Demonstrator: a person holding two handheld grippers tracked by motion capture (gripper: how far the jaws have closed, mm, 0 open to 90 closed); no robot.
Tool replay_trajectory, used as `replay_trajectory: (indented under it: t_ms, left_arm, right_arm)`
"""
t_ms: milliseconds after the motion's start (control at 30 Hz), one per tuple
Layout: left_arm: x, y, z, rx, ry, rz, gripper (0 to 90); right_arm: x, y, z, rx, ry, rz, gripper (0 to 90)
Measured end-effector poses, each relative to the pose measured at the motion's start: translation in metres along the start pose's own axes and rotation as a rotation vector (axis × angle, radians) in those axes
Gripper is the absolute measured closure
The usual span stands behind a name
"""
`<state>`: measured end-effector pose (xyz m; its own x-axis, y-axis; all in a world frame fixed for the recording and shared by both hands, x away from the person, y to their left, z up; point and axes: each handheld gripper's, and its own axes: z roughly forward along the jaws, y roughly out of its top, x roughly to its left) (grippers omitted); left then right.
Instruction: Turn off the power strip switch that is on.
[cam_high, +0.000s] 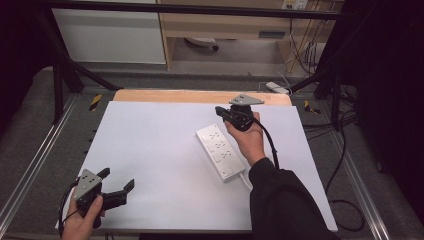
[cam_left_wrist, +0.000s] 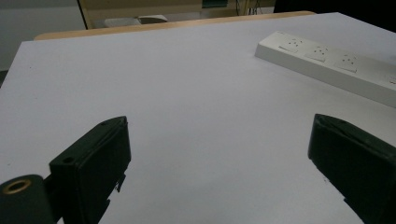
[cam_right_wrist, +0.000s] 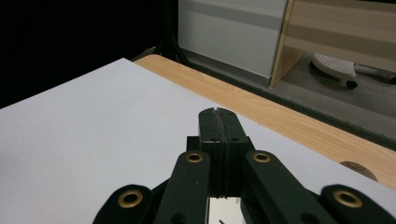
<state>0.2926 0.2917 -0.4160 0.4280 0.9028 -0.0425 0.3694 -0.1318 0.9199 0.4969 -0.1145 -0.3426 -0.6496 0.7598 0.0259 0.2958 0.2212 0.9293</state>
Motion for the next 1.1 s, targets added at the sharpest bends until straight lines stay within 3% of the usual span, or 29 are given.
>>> replay_trajectory:
  t_ms: [1100]
  left_arm:
    - [0.001,0.000,0.000,0.000,-0.006,0.002,5.6]
  right_arm:
    - [0.011,-0.017,0.051,0.111,0.018,-0.011,90.0]
